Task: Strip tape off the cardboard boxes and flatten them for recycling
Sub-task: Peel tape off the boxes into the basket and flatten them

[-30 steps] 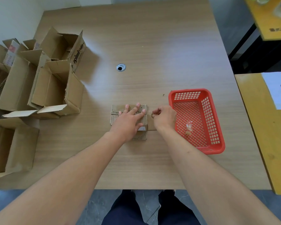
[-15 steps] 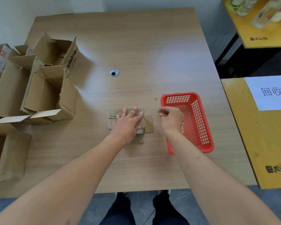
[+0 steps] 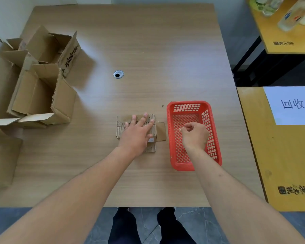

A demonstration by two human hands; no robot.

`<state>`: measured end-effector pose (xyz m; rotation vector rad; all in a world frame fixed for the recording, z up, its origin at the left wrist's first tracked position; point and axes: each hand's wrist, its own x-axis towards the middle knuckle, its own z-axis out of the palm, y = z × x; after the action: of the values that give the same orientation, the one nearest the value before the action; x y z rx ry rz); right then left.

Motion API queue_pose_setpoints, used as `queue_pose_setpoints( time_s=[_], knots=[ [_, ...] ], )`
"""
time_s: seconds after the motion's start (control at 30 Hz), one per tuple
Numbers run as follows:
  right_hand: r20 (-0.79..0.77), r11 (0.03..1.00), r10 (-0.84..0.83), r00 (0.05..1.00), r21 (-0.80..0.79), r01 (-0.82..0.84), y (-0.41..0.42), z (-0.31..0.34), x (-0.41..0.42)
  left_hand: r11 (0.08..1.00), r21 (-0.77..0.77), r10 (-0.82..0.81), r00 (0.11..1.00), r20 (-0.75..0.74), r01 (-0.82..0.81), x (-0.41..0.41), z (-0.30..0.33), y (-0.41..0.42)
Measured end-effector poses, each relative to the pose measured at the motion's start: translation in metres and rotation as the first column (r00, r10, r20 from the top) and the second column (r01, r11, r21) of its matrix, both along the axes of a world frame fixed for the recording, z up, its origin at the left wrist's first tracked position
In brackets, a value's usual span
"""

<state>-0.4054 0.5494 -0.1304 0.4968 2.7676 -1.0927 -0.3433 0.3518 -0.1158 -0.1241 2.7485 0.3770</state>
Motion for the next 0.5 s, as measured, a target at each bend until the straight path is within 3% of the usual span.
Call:
queue_pose_setpoints(
  time_s=[0.23, 0.37, 0.5],
  knots=[
    [-0.056, 0.986, 0.166, 0.984, -0.017, -0.167, 0.000, 0.008, 0.000, 0.999, 0.036, 0.016, 1.000, -0.008, -0.016, -0.007, 0.003, 0.006],
    [-0.197, 0.904, 0.405, 0.893, -0.062, -0.423, -0.022, 0.012, 0.007, 0.995, 0.061, 0.082, 0.994, -0.071, -0.078, -0.004, 0.009, 0.003],
    [-0.163, 0.814, 0.570, 0.805, -0.020, -0.580, -0.048, 0.007, 0.014, 0.981, 0.148, 0.143, 0.982, -0.126, -0.124, 0.000, 0.015, -0.014]
  ],
)
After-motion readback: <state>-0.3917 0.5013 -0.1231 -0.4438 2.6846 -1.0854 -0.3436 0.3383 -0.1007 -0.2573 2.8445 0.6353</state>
